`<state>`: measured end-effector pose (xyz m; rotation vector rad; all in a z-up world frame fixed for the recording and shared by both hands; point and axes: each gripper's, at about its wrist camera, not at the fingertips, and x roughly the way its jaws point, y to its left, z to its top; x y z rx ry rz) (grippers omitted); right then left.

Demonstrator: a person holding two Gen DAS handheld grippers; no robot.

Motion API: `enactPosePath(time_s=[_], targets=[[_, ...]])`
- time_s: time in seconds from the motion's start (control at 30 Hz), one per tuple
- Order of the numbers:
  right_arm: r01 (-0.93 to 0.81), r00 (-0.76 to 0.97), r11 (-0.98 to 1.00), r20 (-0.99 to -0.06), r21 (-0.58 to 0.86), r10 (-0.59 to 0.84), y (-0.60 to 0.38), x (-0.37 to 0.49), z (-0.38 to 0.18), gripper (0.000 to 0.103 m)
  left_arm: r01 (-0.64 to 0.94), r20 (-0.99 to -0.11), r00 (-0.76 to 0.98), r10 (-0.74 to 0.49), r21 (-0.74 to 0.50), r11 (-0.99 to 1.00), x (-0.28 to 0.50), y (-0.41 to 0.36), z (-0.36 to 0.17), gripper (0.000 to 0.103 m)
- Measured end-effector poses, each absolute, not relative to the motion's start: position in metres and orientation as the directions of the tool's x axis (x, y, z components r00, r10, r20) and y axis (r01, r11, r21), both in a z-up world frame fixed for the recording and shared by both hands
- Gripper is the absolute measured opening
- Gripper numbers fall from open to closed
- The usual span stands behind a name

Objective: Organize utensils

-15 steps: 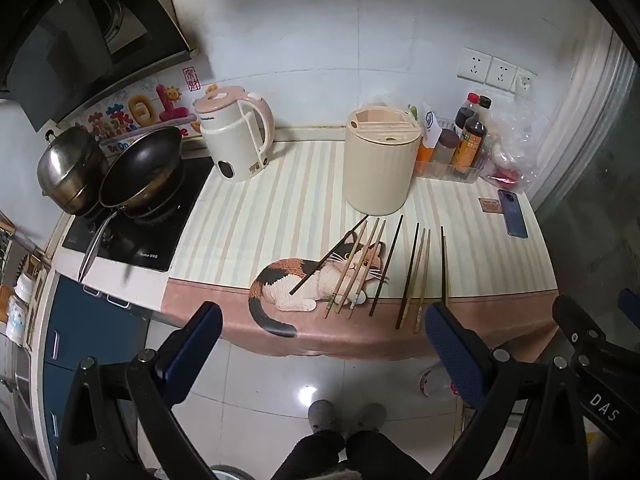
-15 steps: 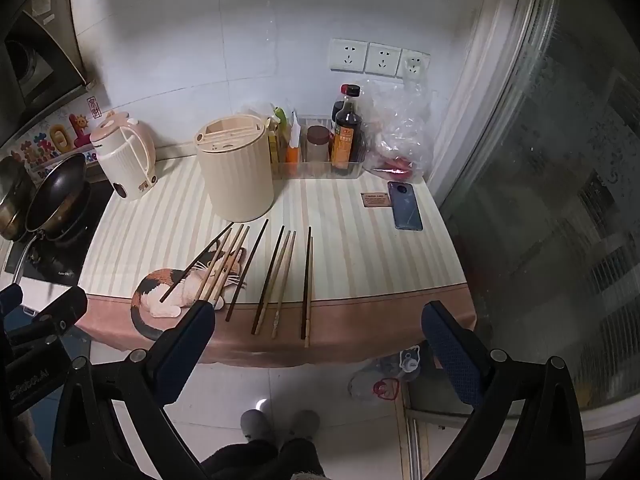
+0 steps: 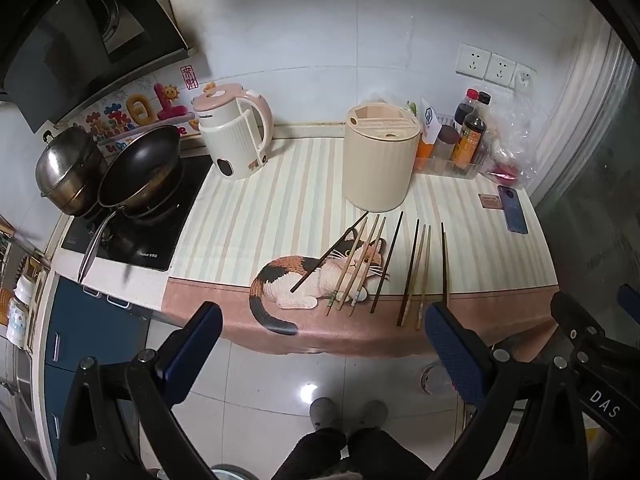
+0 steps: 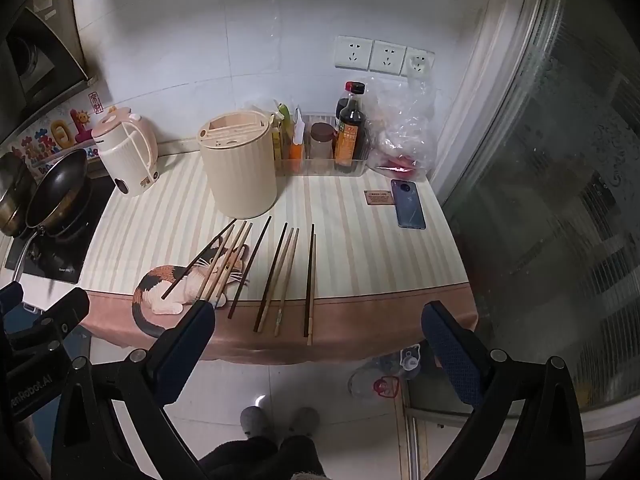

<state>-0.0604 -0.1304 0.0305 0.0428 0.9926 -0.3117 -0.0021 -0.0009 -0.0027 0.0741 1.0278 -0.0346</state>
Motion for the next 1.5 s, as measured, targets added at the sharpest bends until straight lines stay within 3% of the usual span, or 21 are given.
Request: enactPosePath(time_s=[1.5], targets=[[0.271, 0.506, 0.957, -0.83, -0.106, -0.235, -0.128, -0.07, 0.037, 0.103, 0.065, -0.861, 0.508, 0.005, 0.045, 0.997, -0.02, 0.003, -0.003, 0.103]])
